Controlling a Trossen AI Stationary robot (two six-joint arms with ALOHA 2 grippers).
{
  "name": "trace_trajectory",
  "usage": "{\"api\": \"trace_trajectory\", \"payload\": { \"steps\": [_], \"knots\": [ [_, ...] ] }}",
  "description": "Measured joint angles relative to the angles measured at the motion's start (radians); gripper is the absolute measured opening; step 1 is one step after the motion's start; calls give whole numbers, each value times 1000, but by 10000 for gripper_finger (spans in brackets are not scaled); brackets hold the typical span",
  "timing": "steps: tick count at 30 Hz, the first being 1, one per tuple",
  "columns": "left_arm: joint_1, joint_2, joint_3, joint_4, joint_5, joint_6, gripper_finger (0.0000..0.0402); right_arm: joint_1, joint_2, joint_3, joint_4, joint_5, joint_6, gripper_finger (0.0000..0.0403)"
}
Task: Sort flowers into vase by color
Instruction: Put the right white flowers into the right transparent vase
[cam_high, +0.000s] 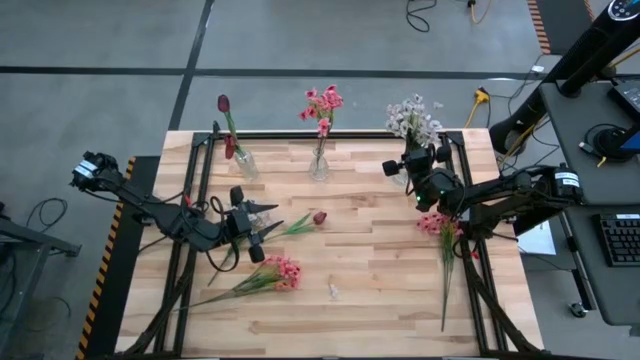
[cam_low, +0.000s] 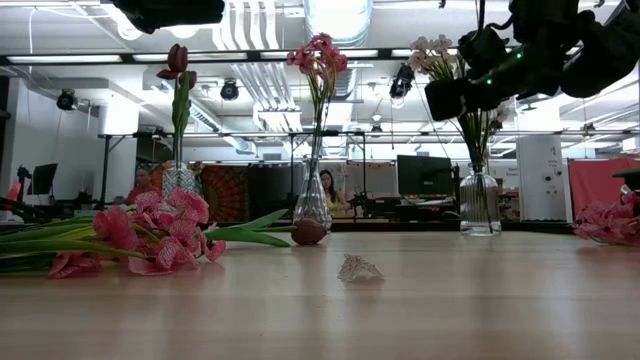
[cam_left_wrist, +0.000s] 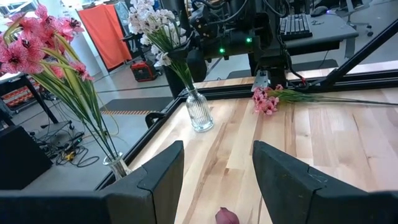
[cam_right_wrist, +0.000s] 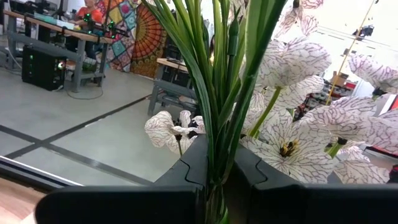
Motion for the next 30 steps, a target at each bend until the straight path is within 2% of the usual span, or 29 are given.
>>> {"api": "trace_trajectory", "payload": {
  "steps": [18,23,30],
  "knots": [
    [0,0,0,0,0,0,175,0,0,0,0,0,-1,21],
    [0,0,0,0,0,0,175,0,0,1,1,56,-2,21],
    [0,0,0,0,0,0,175,0,0,1,0,54,4,21]
  ]
}}
